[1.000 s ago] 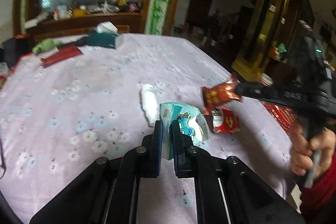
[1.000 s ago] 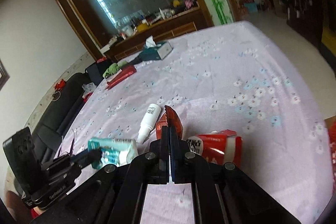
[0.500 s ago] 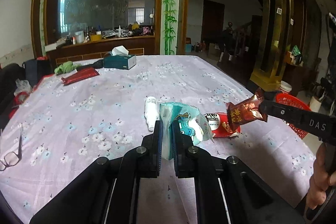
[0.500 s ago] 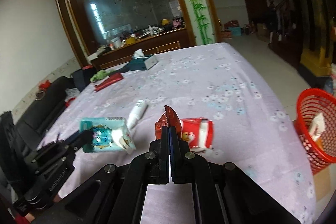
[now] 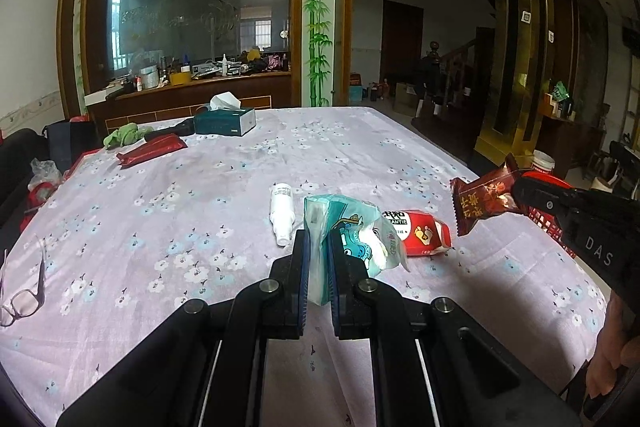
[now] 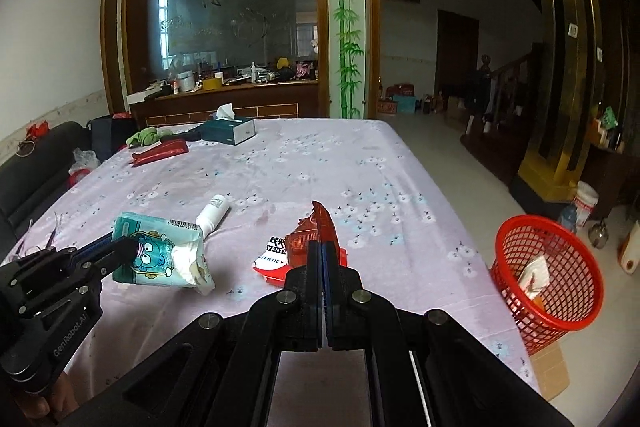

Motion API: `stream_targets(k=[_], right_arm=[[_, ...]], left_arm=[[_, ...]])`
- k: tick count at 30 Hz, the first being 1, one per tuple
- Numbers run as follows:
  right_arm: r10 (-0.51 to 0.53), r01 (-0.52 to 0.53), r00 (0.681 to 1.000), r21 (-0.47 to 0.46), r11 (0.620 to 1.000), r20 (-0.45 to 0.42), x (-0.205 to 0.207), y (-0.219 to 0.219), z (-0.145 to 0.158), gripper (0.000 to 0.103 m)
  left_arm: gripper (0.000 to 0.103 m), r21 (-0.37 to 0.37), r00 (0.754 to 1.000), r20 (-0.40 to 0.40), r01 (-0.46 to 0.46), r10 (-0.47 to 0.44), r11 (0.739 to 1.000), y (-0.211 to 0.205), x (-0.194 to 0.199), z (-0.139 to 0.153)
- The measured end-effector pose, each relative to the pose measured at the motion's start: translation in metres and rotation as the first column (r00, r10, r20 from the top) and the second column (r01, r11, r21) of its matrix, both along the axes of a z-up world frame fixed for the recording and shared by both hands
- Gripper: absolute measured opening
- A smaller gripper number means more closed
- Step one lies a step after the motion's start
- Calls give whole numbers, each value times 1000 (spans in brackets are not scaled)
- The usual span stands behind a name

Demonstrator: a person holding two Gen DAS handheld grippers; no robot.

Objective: Collect trash
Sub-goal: 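Grasp the red candy wrapper with the right gripper while the left holds the wipes pack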

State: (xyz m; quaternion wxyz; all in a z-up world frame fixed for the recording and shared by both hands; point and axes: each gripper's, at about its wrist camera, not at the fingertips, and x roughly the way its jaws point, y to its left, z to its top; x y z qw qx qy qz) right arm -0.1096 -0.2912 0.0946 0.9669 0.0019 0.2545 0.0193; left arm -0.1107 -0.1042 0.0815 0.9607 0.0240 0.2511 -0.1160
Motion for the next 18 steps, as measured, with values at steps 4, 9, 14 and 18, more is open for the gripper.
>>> stream_targets(k=[4, 9, 14, 18], right_arm=[[-3, 3, 1000, -19, 1000, 9, -2, 3, 1, 1], [-4, 4, 1000, -25, 1000, 11, -4, 4, 2, 1], [-2, 2, 1000, -26, 1000, 10, -5, 4, 2, 1], [-3, 3, 1000, -27, 1000, 7, -4, 5, 1, 1]], left_arm=[[8, 3, 1000, -3, 2, -2, 1000, -1, 0, -1], [8, 5, 1000, -6, 3, -3, 1000, -1, 0, -1], [8, 3, 1000, -6, 3, -3, 1000, -2, 0, -2], [8, 3, 1000, -7, 3, -3, 1000, -2, 0, -2]])
